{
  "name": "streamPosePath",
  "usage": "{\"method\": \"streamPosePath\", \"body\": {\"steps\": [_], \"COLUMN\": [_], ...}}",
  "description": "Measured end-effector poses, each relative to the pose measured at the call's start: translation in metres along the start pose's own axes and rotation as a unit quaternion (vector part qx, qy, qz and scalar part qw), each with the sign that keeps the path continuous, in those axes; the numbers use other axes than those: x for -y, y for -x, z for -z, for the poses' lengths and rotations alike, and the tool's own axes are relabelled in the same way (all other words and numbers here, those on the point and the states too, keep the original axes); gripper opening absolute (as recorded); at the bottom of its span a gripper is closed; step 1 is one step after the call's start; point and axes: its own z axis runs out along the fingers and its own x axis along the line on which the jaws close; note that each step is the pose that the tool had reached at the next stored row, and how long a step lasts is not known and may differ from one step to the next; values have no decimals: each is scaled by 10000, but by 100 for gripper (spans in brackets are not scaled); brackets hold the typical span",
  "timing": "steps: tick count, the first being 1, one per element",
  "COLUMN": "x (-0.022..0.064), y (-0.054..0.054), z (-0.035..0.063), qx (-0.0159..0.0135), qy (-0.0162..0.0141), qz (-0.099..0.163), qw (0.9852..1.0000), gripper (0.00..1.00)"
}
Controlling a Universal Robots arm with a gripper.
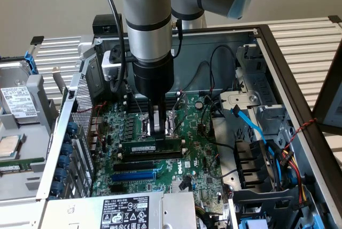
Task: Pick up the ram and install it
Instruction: 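Insert the ram into the slot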
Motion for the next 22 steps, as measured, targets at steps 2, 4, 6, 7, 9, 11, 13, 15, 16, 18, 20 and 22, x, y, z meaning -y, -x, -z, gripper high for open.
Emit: {"method": "streamPosePath", "body": {"steps": [2,4,6,7,9,11,13,15,16,18,20,22], "x": [0,0,0,0,-1,-1,-2,-2,-2,-2,-2,-2], "y": [-1,0,0,0,1,1,1,1,1,1,1,2], "z": [-1,-5,-9,-10,-13,-16,-19,-22,-23,-24,-25,-26], "qx": [0,1,0,0,0,0,0,0,0,0,1,1], "qy": [0,-1,-3,-4,-4,-4,-4,-5,-5,-5,-6,-6], "qz": [0,0,0,0,0,0,0,-1,-1,0,0,0], "qw": [10000,10000,10000,10000,10000,10000,10000,10000,10000,10000,10000,10000], "gripper": [13,13,13,13,13,13,13,13,13,13,13,13]}}
